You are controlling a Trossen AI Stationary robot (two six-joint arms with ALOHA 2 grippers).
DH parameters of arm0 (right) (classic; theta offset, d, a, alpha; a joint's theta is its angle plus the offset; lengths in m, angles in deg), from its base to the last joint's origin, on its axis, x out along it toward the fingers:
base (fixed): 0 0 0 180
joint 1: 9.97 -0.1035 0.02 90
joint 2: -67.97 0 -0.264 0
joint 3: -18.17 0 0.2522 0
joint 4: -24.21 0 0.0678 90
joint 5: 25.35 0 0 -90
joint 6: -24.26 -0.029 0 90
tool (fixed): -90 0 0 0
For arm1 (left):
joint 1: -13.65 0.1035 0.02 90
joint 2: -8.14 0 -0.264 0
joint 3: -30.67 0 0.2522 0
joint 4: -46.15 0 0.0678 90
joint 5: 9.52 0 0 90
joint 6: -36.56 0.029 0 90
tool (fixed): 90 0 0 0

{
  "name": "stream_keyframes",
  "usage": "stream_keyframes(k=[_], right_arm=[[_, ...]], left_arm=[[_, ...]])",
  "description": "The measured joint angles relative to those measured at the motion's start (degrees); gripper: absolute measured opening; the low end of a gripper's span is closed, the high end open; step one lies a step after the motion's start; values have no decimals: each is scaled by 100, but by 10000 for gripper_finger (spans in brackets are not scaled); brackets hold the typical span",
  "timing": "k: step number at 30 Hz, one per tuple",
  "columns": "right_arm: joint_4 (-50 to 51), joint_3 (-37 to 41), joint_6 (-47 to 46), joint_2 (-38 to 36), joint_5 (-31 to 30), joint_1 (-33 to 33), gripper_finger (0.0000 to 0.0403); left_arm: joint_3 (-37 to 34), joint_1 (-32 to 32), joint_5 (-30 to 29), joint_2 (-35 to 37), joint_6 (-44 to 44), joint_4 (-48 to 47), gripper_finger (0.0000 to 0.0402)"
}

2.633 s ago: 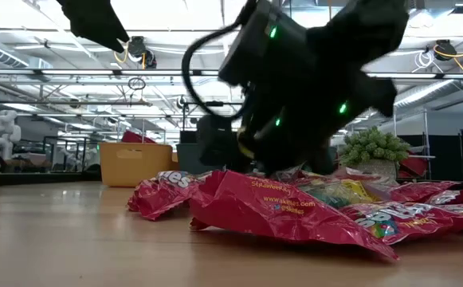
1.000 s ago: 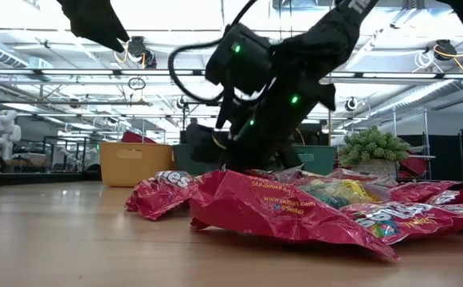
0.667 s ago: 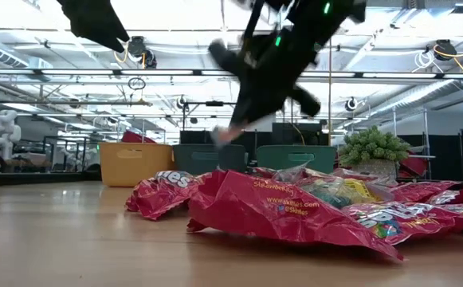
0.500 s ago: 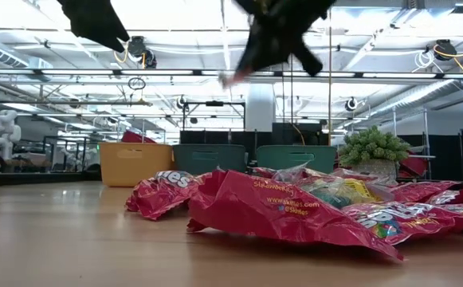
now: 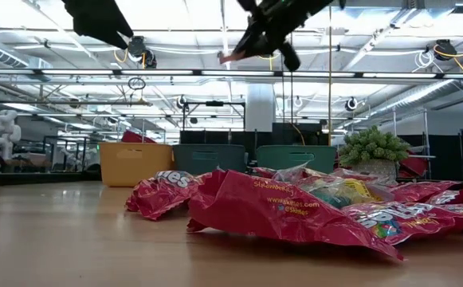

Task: Sort candy
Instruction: Put the transparent orange gummy into the blue bin

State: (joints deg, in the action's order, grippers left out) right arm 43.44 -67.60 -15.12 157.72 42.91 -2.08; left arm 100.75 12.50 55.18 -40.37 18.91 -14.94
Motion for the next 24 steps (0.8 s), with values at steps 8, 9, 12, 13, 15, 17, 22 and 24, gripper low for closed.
stream_keyframes(k=[8, 9, 12, 13, 15, 17, 22, 24], right_arm=[[-362, 0, -39, 719, 1079, 650, 13], [-440, 0, -39, 825, 1114, 689, 16], [-627, 0, -57, 1094, 1124, 772, 33], [-705, 0, -129, 1160, 1124, 791, 41], [-771, 0, -332, 1253, 1122, 822, 58], [-780, 0, -421, 1298, 1124, 861, 78], [-777, 0, -339, 1306, 1154, 872, 135], [-775, 0, -263, 1303, 1167, 872, 156]], left_arm=[[0, 0, 0, 0, 0, 13, 297], [0, 0, 0, -2, 0, 15, 297], [0, 0, 0, -1, 0, 15, 297], [0, 0, 0, -2, 0, 15, 297], [0, 0, 0, -2, 0, 13, 297], [0, 0, 0, -2, 0, 14, 297], [0, 0, 17, 0, 0, 14, 297], [0, 0, 28, 0, -2, 13, 297]])
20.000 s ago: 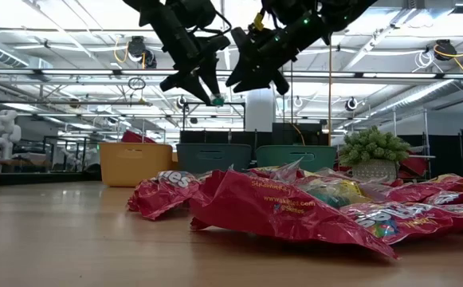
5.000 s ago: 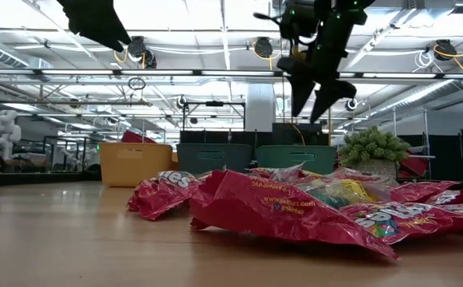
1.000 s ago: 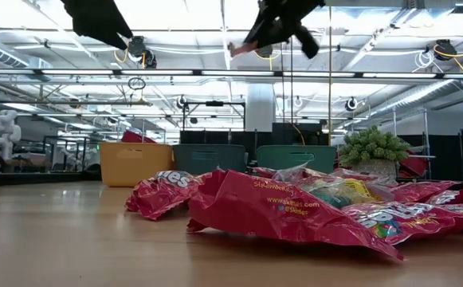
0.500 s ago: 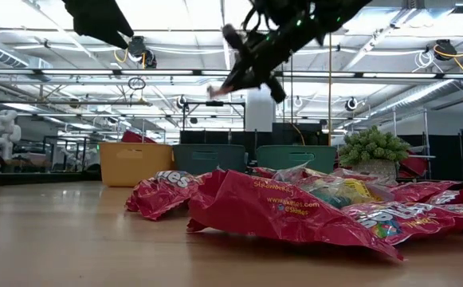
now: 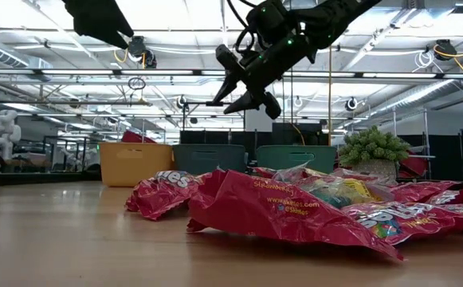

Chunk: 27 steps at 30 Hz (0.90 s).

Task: Sort candy
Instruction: Put the transparent orange gummy into the blue bin

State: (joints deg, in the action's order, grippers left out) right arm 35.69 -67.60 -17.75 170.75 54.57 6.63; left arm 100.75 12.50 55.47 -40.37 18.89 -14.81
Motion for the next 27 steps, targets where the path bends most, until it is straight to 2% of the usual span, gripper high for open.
stream_keyframes(k=[5, 12, 15, 21, 23, 27], right_arm=[[-2, 0, 208, -2, 377, 18, 196], [218, -2, 475, -232, 1100, 119, 231], [698, -2, 808, -572, 1366, 189, 235], [1940, -5, 1166, -1424, 1299, 149, 233], [2296, -7, 1263, -1615, 1280, 28, 228], [3050, -7, 2058, -1746, 1278, -462, 217]], left_arm=[[0, 0, 6, 0, 1, 0, 297], [0, 0, 9, -2, 2, 1, 297], [0, 0, 11, -1, 2, 2, 297], [0, -2, 11, -2, 2, 4, 297], [0, -1, 11, -2, 2, 11, 297], [0, -1, 13, -2, 2, 20, 297]])
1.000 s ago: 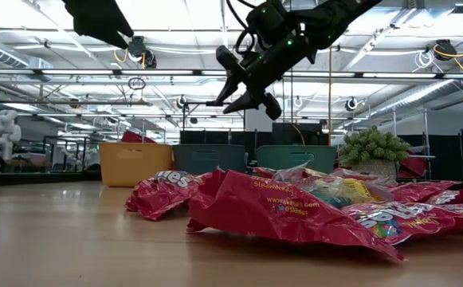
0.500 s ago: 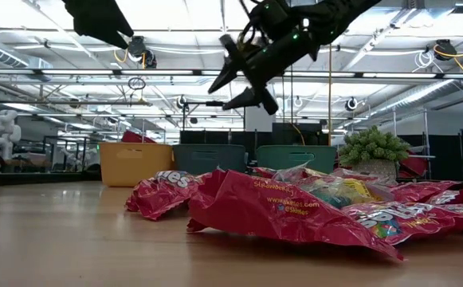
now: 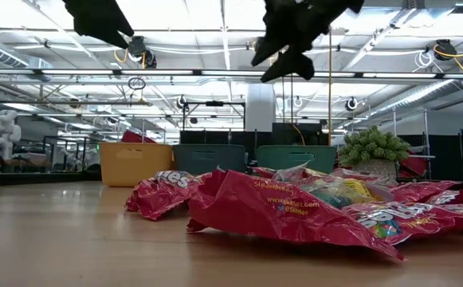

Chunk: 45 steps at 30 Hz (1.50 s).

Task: Sort candy
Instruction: Put the transparent orange gummy into the blue bin

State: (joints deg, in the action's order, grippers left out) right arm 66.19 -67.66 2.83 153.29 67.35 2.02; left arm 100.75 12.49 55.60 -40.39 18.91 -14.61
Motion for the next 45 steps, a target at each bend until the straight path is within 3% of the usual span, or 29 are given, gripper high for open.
stream_keyframes(k=[3, 7, 13, 18, 23, 27, 45], right_arm=[[508, 2, 509, 64, -87, -409, 210], [928, 3, 960, 304, -689, -925, 203], [524, 2, 1671, 948, -1032, -1302, 191], [25, 4, 1349, 1653, -1040, -1310, 172], [-173, 4, 1030, 2143, -1710, -1285, 146], [-267, 4, 1011, 2390, -1894, -1184, 132], [-529, -9, 1247, 3038, -1926, -712, 116]], left_arm=[[0, -1, 0, 0, 0, 0, 297], [0, 1, -1, 0, 0, 3, 297], [0, 1, 0, 0, 0, -1, 297], [0, 1, 0, 0, 0, 0, 297], [0, 1, 0, 0, 1, 0, 297], [0, -1, 0, 0, 0, 2, 297], [0, 1, 0, 0, 2, 0, 297]])
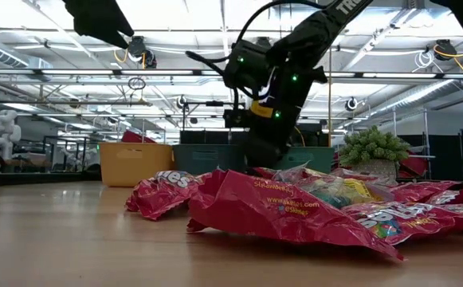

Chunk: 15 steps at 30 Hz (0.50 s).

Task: Sort candy
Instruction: Put the transparent orange gummy into the blue bin

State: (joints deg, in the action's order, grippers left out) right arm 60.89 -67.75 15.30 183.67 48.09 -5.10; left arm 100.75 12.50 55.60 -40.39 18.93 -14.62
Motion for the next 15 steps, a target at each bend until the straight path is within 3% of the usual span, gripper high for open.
stream_keyframes(k=[7, 15], right_arm=[[613, -38, -179, -169, 181, -141, 14], [1687, -797, -498, -1067, -85, -320, 10]], left_arm=[[2, -2, 0, 2, -2, -2, 297], [1, -1, 0, 0, 2, -2, 297]])
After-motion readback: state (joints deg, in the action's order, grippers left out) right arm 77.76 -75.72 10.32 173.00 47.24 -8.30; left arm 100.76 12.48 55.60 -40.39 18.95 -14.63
